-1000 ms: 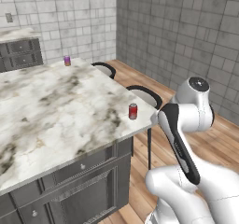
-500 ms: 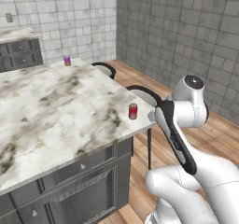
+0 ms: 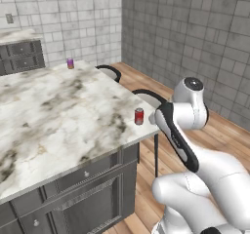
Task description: Four empty soda cans are scattered around the kitchen. Gather all the cans and cluster them next to the stove for recycling.
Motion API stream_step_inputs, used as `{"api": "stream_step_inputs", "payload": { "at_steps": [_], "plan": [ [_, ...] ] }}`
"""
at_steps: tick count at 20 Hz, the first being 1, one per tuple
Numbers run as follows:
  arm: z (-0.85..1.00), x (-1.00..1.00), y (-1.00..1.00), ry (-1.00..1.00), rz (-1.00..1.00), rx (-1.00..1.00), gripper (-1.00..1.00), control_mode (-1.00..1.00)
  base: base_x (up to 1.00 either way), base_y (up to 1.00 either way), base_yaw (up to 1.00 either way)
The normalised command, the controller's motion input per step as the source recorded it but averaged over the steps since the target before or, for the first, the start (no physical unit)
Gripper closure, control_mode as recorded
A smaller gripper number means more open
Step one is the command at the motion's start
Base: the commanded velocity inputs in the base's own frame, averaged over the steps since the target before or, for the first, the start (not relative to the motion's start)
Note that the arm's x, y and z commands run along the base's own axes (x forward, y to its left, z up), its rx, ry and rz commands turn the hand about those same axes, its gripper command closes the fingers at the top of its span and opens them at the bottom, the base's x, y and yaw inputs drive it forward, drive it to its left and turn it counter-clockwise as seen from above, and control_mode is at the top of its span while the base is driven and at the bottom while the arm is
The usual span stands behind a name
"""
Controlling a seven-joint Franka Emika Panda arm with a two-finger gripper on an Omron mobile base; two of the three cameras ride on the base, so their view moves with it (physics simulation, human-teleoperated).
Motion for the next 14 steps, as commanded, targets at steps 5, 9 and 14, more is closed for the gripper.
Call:
{"api": "stream_step_inputs", "payload": {
  "at_steps": [5, 9, 14],
  "plan": [
    [-0.19, 0.42, 0.08, 0.03, 0.00, 0.00, -1.00, -1.00, 0.00, 0.00, 0.00],
    [-0.09, 0.40, 0.00, 0.00, 0.00, 0.00, -1.00, -1.00, 0.00, 0.00, 0.00],
    [-0.04, 0.33, 0.02, 0.01, 0.00, 0.00, -1.00, -1.00, 0.00, 0.00, 0.00]
  ]
}}
